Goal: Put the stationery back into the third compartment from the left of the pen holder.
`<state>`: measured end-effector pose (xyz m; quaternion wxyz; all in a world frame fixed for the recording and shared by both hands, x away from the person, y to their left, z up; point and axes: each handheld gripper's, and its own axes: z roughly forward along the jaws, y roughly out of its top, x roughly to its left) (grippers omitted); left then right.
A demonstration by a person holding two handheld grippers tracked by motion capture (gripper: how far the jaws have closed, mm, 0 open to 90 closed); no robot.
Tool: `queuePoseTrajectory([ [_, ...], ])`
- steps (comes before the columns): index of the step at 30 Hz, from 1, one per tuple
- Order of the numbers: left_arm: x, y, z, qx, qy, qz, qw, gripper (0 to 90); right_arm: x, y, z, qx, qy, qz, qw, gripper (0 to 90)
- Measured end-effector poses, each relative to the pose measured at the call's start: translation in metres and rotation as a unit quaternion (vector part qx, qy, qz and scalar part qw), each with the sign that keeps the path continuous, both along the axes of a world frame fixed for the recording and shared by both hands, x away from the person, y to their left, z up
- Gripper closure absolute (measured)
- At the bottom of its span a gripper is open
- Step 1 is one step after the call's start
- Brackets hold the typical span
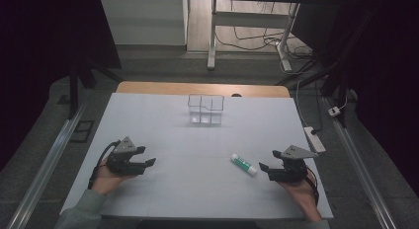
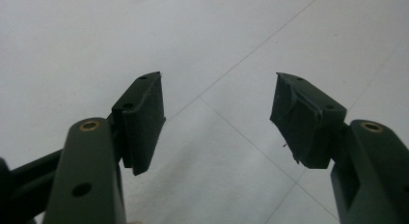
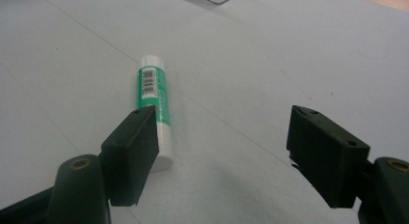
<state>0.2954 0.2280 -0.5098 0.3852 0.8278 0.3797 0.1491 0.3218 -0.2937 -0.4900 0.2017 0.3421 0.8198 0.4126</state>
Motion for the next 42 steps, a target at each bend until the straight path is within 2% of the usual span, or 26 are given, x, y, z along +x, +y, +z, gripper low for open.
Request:
queuePoseTrajectory([
  [7,-0.002,-0.002,0.001,0.004,-0.003,-0.003,1.0,35.6,0.007,0.015,0.006,-0.04,0.032,0.004,0.9987,27.6],
  [10,-0.002,-0.003,0.001,0.003,-0.003,-0.003,1.0,35.6,0.009,0.022,0.01,-0.047,0.046,0.006,0.9978,27.3],
  [16,-0.001,-0.002,0.0,0.0,-0.001,-0.004,1.0,35.5,0.01,0.036,0.024,-0.055,0.056,0.015,0.9968,27.3],
  [21,-0.001,-0.003,0.0,0.001,-0.003,-0.009,1.0,35.5,0.02,0.049,0.031,-0.082,0.076,0.022,0.9935,28.8],
  [25,0.0,-0.002,0.0,-0.001,-0.003,-0.007,1.0,35.6,0.028,0.06,0.037,-0.084,0.101,0.024,0.991,28.9],
  [28,0.0,-0.003,0.0,0.002,-0.004,-0.009,1.0,35.5,0.036,0.065,0.033,-0.086,0.129,0.02,0.9877,29.1],
  [32,0.0,-0.002,0.001,-0.002,-0.005,-0.007,1.0,35.5,0.037,0.069,0.024,-0.108,0.139,0.032,0.9839,30.4],
  [37,0.001,-0.002,0.0,0.003,-0.003,-0.008,1.0,35.5,0.037,0.068,0.017,-0.118,0.156,0.039,0.9799,32.4],
  [42,0.001,-0.001,0.0,0.006,-0.005,-0.008,0.9999,35.4,0.04,0.068,0.008,-0.133,0.176,0.046,0.9742,35.3],
])
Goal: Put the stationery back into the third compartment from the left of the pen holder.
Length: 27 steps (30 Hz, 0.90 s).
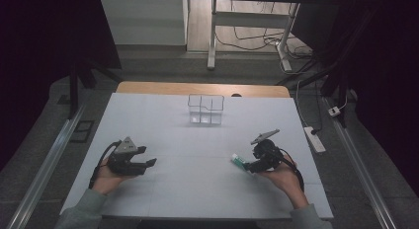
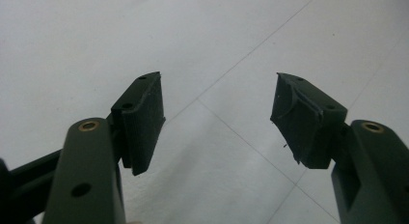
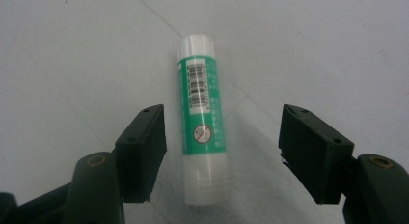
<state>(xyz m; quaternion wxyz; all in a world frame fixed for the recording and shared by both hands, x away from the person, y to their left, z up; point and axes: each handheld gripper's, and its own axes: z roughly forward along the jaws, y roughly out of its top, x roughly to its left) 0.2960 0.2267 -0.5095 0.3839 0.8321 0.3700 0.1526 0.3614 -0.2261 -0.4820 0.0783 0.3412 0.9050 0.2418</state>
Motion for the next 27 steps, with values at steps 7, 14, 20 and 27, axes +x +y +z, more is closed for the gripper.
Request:
queuePoseTrajectory([
  [7,0.0,0.002,0.0,0.0,-0.001,0.004,1.0,35.3,-0.001,0.007,-0.006,-0.026,0.022,0.013,0.9993,44.2],
  [14,0.001,0.001,0.0,0.001,0.0,0.004,1.0,35.1,-0.001,0.008,-0.01,-0.05,0.045,0.019,0.9976,53.7],
  [20,0.001,0.001,0.0,0.003,0.0,0.003,1.0,35.1,-0.002,0.011,-0.013,-0.079,0.047,0.025,0.9955,63.4],
  [27,0.001,0.002,0.001,0.0,-0.003,0.007,1.0,35.0,-0.003,0.012,-0.012,-0.082,0.042,0.032,0.9952,65.0],
])
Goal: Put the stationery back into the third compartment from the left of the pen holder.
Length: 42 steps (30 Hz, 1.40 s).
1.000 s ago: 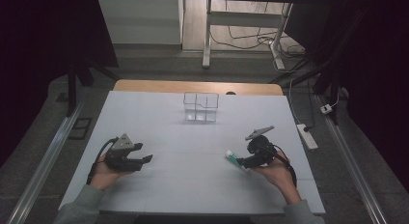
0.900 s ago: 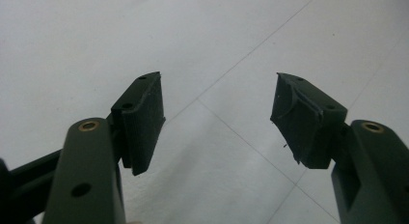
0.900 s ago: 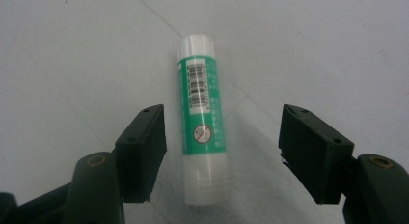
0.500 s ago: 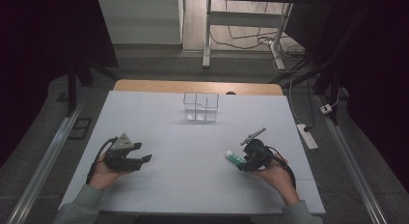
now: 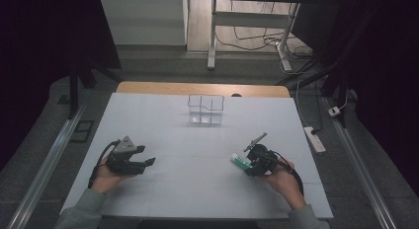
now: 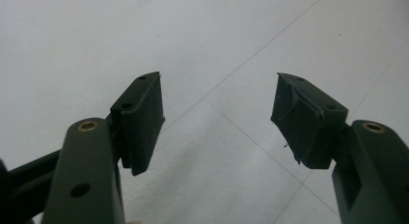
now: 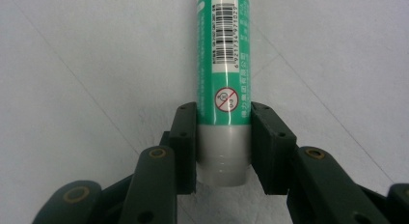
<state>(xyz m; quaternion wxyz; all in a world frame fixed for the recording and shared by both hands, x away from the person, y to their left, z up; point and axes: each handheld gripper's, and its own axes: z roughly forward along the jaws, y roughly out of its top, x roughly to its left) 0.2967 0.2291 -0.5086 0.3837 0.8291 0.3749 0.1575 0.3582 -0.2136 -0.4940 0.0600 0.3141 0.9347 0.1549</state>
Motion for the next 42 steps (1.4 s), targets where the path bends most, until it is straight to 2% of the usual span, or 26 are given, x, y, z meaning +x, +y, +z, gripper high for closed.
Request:
queuePoseTrajectory([
  [6,-0.001,-0.005,0.002,0.001,-0.004,-0.009,1.0,35.1,-0.001,0.0,0.009,0.03,-0.016,-0.002,0.9994,65.0],
  [10,-0.003,-0.009,0.005,0.003,-0.008,-0.015,0.9999,35.0,-0.003,0.004,0.013,0.051,-0.018,0.007,0.9985,65.1],
  [19,-0.007,-0.019,0.011,0.0,-0.015,-0.025,0.9996,33.4,-0.007,0.012,0.019,0.083,-0.022,0.02,0.9961,65.1],
  [42,-0.005,-0.066,0.016,0.041,-0.034,-0.062,0.9967,29.2,-0.013,0.04,0.023,0.107,-0.015,0.052,0.9928,65.1],
])
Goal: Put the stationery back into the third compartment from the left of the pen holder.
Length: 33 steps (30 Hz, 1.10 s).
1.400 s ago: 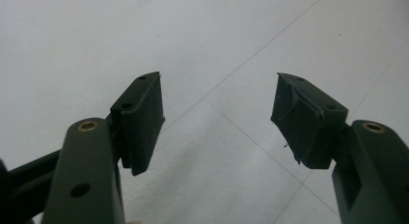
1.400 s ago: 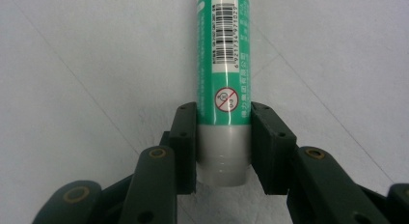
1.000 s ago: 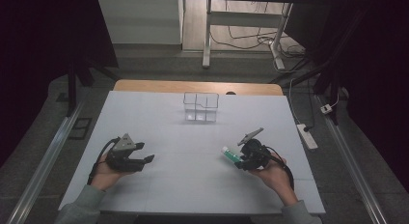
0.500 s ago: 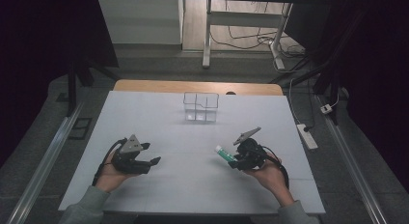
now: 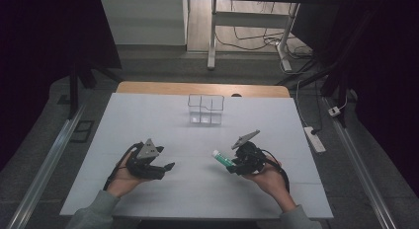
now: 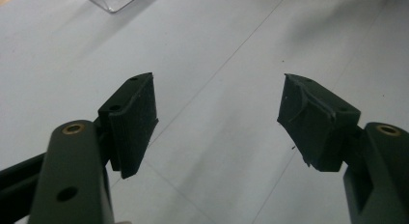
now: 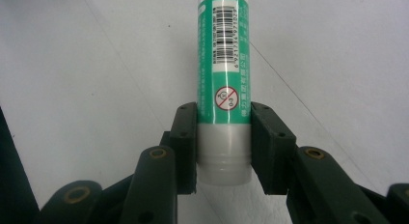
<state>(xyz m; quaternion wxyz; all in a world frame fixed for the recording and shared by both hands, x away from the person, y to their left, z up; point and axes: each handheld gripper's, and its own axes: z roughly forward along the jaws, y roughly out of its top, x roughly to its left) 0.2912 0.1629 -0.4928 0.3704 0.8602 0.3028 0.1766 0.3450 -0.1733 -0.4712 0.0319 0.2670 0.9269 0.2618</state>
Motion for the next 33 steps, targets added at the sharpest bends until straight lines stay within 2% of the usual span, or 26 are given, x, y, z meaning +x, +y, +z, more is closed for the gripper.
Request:
queuePoseTrajectory([
  [4,0.0,-0.01,0.0,0.009,-0.006,-0.005,0.9999,28.0,0.0,0.006,-0.001,-0.001,0.0,0.006,1.0,65.0],
  [7,0.0,-0.017,0.0,0.006,-0.005,-0.014,0.9999,26.8,0.0,0.01,-0.001,0.0,0.0,0.013,0.9999,65.0],
  [12,-0.002,-0.027,0.001,0.015,-0.012,-0.023,0.9996,26.8,-0.001,0.018,0.0,0.002,0.002,0.02,0.9998,65.0],
  [18,-0.002,-0.038,0.001,0.027,-0.023,-0.036,0.9987,26.5,0.001,0.026,-0.002,0.005,0.012,0.027,0.9995,65.0],
  [28,-0.002,-0.059,0.001,0.048,-0.035,-0.074,0.9954,24.3,0.002,0.037,-0.005,0.005,0.018,0.038,0.9991,65.0],
  [33,-0.005,-0.069,-0.002,0.071,-0.043,-0.1,0.9916,22.8,0.002,0.038,-0.005,0.006,0.02,0.038,0.9991,65.0],
])
